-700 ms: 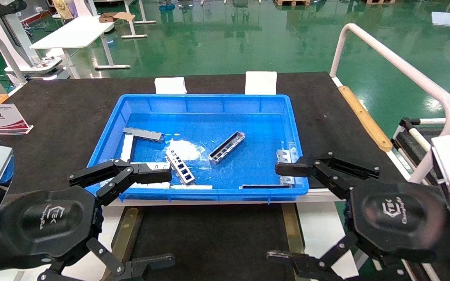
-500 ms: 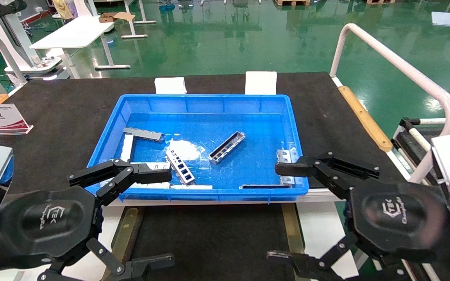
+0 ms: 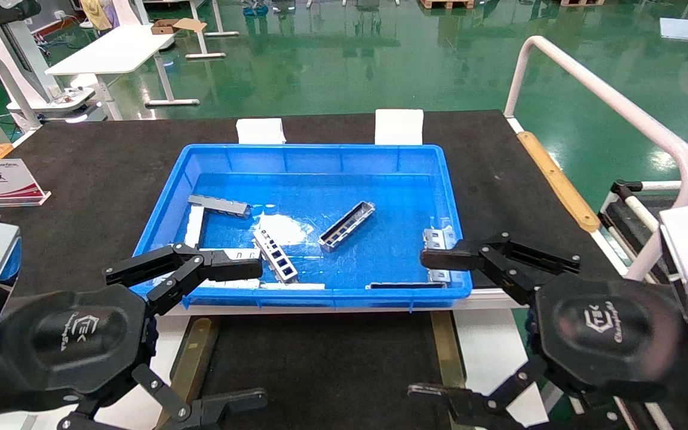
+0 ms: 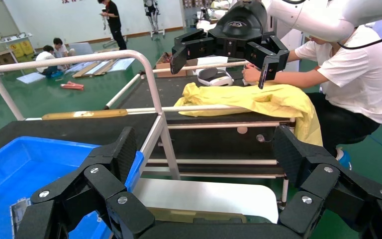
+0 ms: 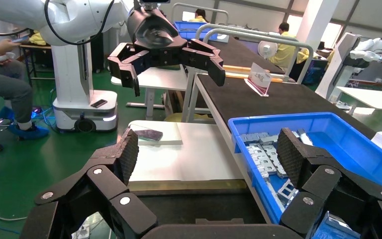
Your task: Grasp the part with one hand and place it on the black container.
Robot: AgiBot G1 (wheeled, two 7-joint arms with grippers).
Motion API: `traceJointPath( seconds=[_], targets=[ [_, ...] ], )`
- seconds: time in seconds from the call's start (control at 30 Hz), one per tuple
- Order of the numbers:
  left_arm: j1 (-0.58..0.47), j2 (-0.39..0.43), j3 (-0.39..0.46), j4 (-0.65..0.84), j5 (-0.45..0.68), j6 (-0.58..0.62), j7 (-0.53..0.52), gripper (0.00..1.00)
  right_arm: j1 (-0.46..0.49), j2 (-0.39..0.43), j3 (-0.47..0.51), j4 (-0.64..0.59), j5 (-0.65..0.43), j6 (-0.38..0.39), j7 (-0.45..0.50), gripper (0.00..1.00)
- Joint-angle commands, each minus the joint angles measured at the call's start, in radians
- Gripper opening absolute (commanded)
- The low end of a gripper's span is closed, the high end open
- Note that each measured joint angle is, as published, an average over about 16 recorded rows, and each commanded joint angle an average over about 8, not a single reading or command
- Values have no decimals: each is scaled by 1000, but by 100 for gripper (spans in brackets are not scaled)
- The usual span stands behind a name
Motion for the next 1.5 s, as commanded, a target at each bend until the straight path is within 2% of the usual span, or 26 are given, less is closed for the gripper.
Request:
traceJointPath(
  seconds=[0.03,0.67,0.83,1.03,1.2,1.5],
  targets=[
    [0,0,0,0,0,0,0,100,0,0,0,0,0,0,0,100],
    [-2,3,4,2,4,0,-2,100,0,0,0,0,0,0,0,100],
    [-9,27,12,9,27,-35,1,100,0,0,0,-1,0,0,0,100],
    [-30,92,41,17,96,-130,-6,100,0,0,-1,-1,0,0,0,100],
    [-72,163,83,59,195,-218,-3,100,1,0,-1,-1,0,0,0,100],
    [-202,345,183,276,414,-370,50,100,1,0,-1,-1,0,0,-1,100]
  ],
)
